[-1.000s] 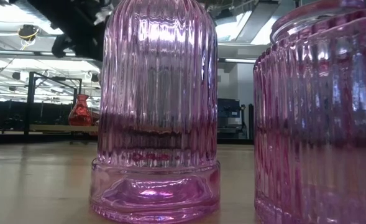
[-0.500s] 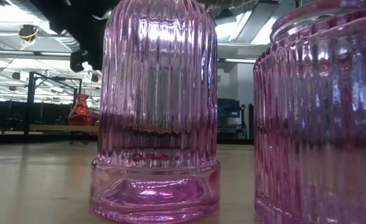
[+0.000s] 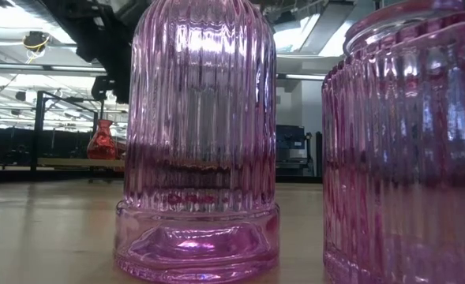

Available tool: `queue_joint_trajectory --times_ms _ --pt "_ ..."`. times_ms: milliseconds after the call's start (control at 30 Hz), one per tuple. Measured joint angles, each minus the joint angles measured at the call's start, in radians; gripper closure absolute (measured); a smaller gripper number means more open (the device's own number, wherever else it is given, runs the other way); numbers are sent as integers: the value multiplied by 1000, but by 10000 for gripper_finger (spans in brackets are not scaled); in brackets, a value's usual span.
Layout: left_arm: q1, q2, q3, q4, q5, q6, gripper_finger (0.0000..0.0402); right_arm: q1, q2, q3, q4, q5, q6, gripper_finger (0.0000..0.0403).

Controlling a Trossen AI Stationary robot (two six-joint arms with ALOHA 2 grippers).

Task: Sort vases onto shelf
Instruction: Put the top purple vase on the shelf

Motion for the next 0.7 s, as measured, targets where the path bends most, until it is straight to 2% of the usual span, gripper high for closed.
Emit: queue_joint_trajectory --times_ms 233,533,700 --pt "0 95 0 1 -69 -38 313 0 -23 0 -47 0 52 276" --pt "4 238 4 10 -141 -223 313 0 -35 0 -112 0 109 276" --pt "10 257 4 -10 -187 -271 313 0 -42 0 -134 0 141 276"
